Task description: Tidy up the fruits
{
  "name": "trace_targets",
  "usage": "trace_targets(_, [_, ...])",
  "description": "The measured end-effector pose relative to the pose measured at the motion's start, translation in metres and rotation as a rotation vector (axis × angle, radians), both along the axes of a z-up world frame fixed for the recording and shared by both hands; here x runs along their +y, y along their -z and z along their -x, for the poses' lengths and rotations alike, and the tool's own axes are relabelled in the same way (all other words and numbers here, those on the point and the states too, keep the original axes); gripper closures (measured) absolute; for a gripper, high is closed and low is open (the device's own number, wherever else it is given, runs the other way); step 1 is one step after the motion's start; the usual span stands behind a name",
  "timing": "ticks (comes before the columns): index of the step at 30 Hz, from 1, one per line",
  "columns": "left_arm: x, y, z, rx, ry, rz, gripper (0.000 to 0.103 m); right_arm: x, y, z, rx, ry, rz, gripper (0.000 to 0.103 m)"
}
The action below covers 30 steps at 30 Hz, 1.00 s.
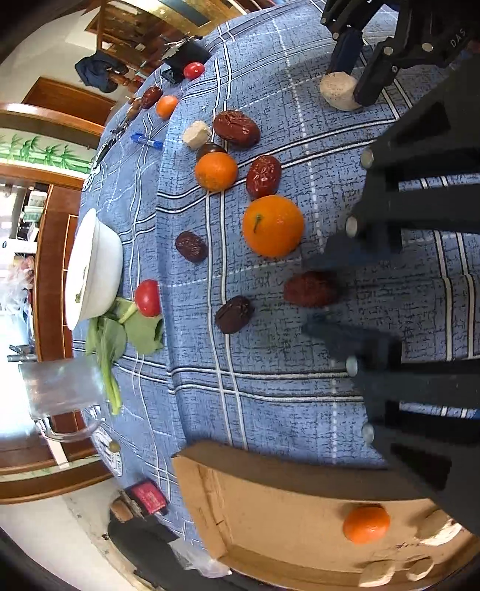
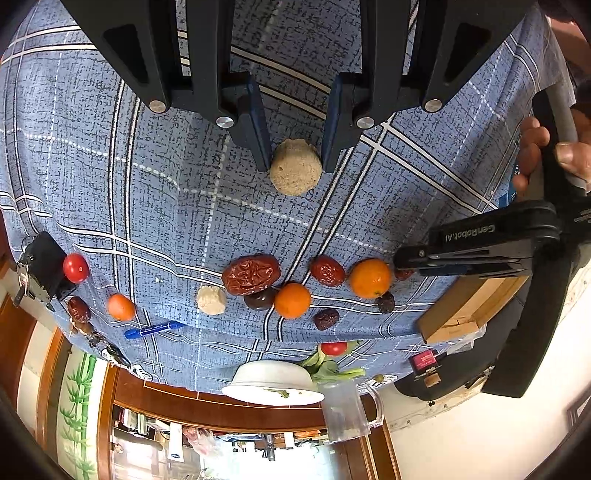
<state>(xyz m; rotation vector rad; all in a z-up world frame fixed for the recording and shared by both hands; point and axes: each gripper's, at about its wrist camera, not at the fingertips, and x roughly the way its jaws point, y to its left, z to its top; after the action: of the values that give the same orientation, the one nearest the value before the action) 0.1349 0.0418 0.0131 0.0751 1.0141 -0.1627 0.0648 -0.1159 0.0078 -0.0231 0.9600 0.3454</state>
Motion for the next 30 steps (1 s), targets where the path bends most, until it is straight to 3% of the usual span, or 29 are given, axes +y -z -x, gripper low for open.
trace_targets(5, [0.003,-0.004,0.009,0.013,-0.01,0.035,0.085,-0.001,0.0,0.001,-0.004,0.009,-0.018,0.073])
trace_targets(10, [-0.001,-0.01,0.039,0.016,-0.005,0.019,0.085,-0.005,-0.004,0.011,-0.014,0.012,-0.037,0.073])
trace_targets(19, [-0.003,-0.025,0.096,0.014,-0.024,0.062,0.085,-0.012,-0.018,0.04,-0.045,0.001,-0.05,0.073])
trace_targets(30, [0.018,-0.042,0.118,-0.022,0.009,0.13,0.085,0.007,-0.027,0.06,-0.059,0.029,-0.018,0.073])
